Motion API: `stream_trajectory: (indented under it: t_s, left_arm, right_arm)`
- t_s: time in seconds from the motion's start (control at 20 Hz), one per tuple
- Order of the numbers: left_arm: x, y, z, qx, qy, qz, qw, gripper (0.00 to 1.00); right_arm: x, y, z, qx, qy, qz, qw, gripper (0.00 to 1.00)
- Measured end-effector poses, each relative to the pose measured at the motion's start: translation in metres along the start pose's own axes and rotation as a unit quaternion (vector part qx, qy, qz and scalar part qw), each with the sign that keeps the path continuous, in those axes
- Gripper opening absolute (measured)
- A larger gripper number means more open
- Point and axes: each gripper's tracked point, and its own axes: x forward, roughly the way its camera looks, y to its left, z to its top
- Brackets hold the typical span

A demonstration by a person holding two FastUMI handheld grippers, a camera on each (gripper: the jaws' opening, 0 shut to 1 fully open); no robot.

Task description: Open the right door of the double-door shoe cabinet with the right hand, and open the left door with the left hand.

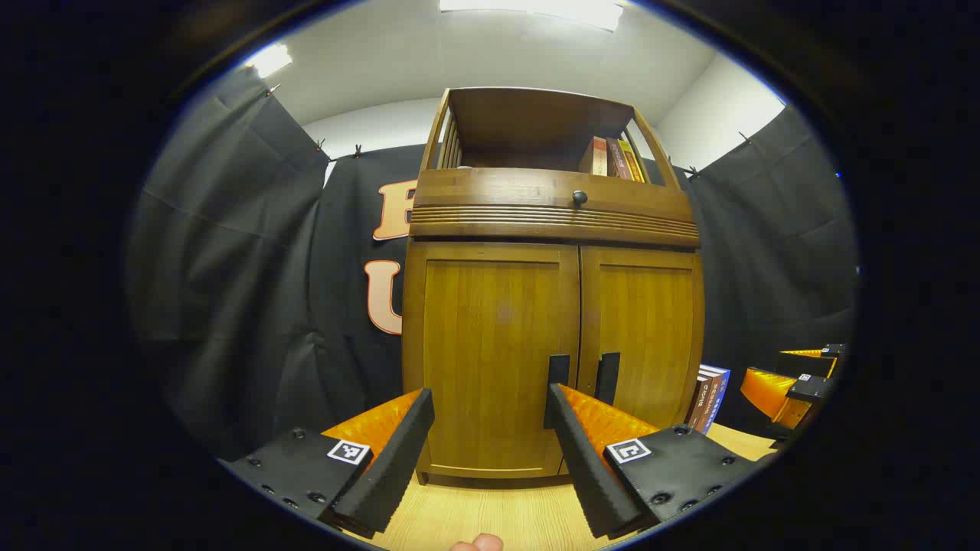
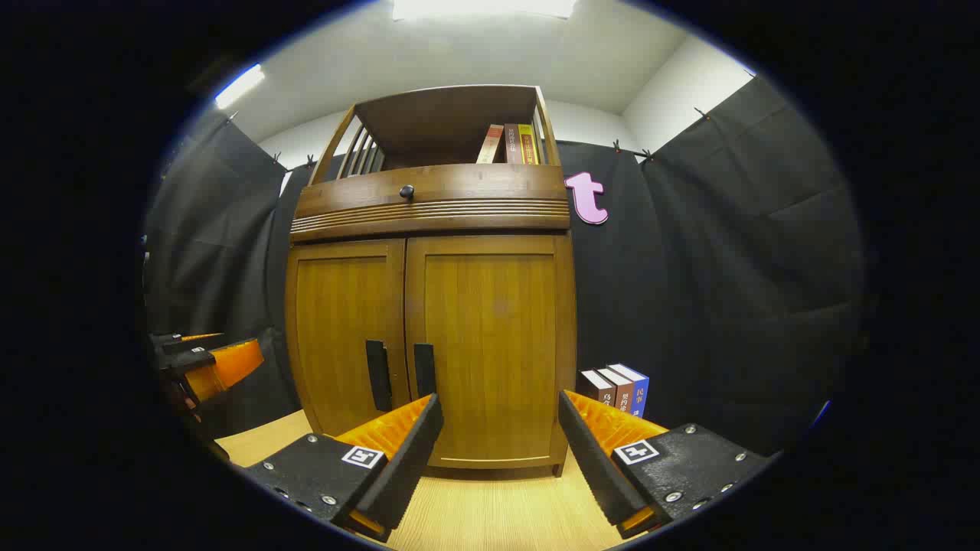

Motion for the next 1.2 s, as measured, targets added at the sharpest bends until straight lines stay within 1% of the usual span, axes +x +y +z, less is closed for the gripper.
stream_trajectory:
  t_s: [0.3,0.35,0.55,0.6,0.65,0.75,0.85,1.05,1.2]
  left_arm:
    - [0.002,0.002,-0.002,0.004,0.002,0.002,1.0,0.94]
    - [0.001,0.002,-0.004,0.004,0.003,0.002,1.0,0.96]
    - [0.003,0.004,-0.005,0.008,0.005,0.003,1.0,0.96]
    - [0.003,0.004,-0.004,0.008,0.004,0.004,1.0,0.99]
    - [0.004,0.004,-0.004,0.007,0.004,0.003,1.0,0.99]
    - [0.005,0.005,-0.005,0.007,0.004,0.003,1.0,0.94]
    - [0.005,0.005,-0.004,0.008,0.003,0.004,1.0,0.97]
    - [0.006,0.004,-0.007,0.007,0.005,0.003,1.0,0.96]
    - [0.007,0.005,-0.006,0.003,0.003,0.002,1.0,0.97]
  right_arm:
    - [0.003,0.004,-0.003,0.0,0.006,0.002,1.0,0.94]
    - [0.003,0.005,-0.002,0.0,0.005,0.002,1.0,0.94]
    - [0.005,0.005,-0.003,0.001,0.005,0.002,1.0,0.94]
    - [0.005,0.006,-0.003,0.002,0.006,0.002,1.0,0.94]
    - [0.005,0.007,-0.003,0.002,0.006,0.002,1.0,0.94]
    - [0.005,0.007,-0.003,0.001,0.005,0.002,1.0,0.94]
    - [0.006,0.006,-0.001,0.0,0.003,0.001,1.0,0.94]
    - [0.006,0.005,0.0,0.002,0.001,-0.001,1.0,0.94]
    - [0.004,0.004,0.007,0.01,-0.011,0.0,1.0,0.94]
